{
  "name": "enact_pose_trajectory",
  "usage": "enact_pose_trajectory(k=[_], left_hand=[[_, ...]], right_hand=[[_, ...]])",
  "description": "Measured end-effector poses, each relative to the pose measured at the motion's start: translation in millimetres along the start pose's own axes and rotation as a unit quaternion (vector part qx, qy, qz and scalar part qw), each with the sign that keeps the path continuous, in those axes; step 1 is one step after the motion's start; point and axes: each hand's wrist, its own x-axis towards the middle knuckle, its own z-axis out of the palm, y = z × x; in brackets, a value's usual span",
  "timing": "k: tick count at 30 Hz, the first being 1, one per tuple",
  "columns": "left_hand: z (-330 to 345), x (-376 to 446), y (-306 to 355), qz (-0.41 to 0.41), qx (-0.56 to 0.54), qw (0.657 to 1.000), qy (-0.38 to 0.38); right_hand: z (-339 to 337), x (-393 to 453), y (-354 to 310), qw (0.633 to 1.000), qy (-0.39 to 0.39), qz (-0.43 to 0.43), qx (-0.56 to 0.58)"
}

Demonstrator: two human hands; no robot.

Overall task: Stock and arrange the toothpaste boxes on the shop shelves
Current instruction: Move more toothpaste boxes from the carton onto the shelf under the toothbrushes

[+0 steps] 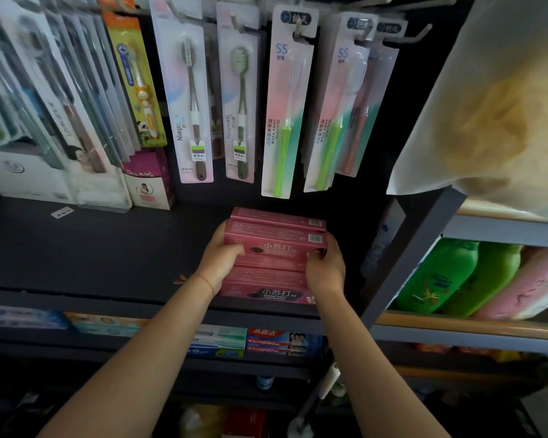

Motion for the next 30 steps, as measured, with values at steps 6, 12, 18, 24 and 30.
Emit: enact_pose_trajectory(k=[6,12,18,24,30], left_hand=[[4,0,7,0.005,-0.008,1.0,0.003],[9,-6,13,-0.012,0.027,0.999,0.038],[18,-38,32,0.07,0.14,0.974,0.165],[56,-103,47,0.234,0.228,0.923,0.202],[94,-147,-4,0.104,0.365,0.915,0.136]], right_hand=[[3,10,-3,1.0,0.019,0.002,-0.013],[1,15,6,0.999,-0.007,-0.001,-0.035],[-16,-41,9,0.977,-0.01,-0.214,0.0],[-44,-80,29,0.925,-0.113,-0.363,0.01],[-70,-90,93,0.922,-0.245,-0.3,-0.019]])
